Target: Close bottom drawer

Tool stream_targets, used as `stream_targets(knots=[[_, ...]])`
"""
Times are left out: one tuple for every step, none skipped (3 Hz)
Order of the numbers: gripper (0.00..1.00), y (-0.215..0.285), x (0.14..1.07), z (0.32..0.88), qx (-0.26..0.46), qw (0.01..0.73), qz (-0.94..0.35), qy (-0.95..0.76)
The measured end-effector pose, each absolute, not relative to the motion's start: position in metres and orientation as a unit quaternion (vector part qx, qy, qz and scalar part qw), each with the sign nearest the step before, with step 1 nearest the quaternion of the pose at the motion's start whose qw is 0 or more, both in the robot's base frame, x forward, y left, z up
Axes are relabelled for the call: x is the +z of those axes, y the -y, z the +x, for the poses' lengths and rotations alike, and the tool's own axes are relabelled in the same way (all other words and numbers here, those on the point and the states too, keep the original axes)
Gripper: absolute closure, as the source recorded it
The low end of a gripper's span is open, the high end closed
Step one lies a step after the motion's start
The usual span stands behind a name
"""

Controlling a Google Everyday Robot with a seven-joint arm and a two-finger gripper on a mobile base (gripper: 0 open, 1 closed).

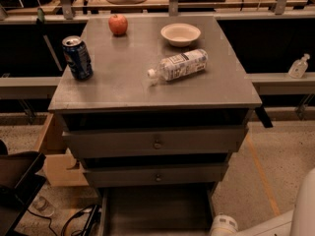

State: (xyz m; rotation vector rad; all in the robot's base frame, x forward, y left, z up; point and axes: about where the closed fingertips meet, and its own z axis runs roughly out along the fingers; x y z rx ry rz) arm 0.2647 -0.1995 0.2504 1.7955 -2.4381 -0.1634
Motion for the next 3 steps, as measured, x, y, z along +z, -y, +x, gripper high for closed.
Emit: stream_targets(knots=[[1.00,0.183,0.212,0.262,-0.068,0.035,0.602,0.795],[1.00,0.165,0.170,0.267,-0.072,-0.005,0.642,0.763],[1.00,0.150,0.148,0.281,-0.062,-0.038,0.675,0.734]])
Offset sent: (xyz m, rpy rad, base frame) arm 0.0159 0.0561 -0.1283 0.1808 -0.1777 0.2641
